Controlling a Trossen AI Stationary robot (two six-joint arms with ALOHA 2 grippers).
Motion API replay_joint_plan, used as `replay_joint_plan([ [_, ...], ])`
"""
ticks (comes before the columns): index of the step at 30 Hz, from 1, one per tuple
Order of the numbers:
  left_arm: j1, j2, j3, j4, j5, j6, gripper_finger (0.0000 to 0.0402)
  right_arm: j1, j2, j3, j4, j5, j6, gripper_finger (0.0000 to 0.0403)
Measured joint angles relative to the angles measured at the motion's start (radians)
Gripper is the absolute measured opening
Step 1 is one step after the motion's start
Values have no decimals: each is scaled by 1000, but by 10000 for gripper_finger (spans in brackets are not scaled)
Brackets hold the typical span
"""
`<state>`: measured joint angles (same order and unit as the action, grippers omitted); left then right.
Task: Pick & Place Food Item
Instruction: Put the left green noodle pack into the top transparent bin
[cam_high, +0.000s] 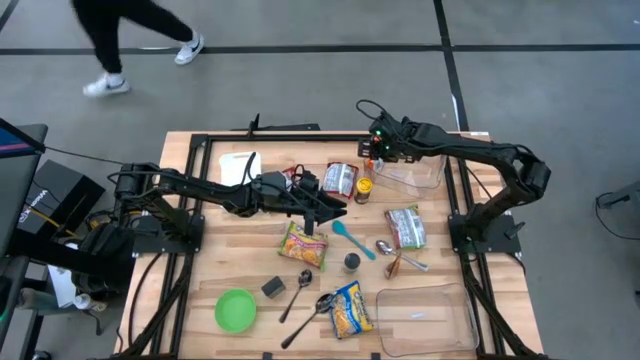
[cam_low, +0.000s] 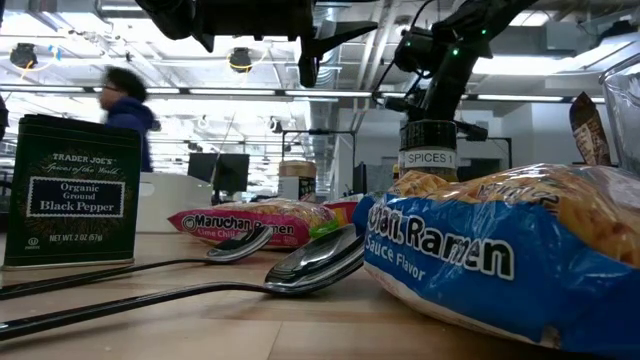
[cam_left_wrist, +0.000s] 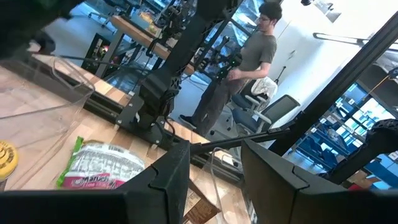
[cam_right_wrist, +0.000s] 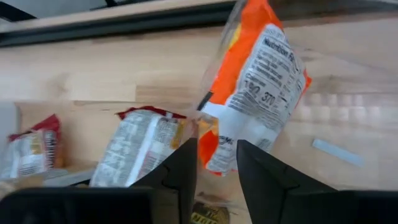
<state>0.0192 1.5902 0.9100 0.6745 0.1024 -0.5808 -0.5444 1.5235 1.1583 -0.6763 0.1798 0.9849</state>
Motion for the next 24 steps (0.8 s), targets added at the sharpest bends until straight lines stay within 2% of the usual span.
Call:
replay_joint_plan([
  [5,6,0,0,-38,0,0,140,1,-56,1,-2,0,-2,107],
  [12,6,0,0,-71,41,1,140,28,-168,1,6,-21,-83,107],
  [19,6,0,0,-77,167,4,140,108,-262,1,4,-64,-263,107],
  [24,0,0,0,-147,277,42,140,191,-301,1,0,-83,-313,107],
])
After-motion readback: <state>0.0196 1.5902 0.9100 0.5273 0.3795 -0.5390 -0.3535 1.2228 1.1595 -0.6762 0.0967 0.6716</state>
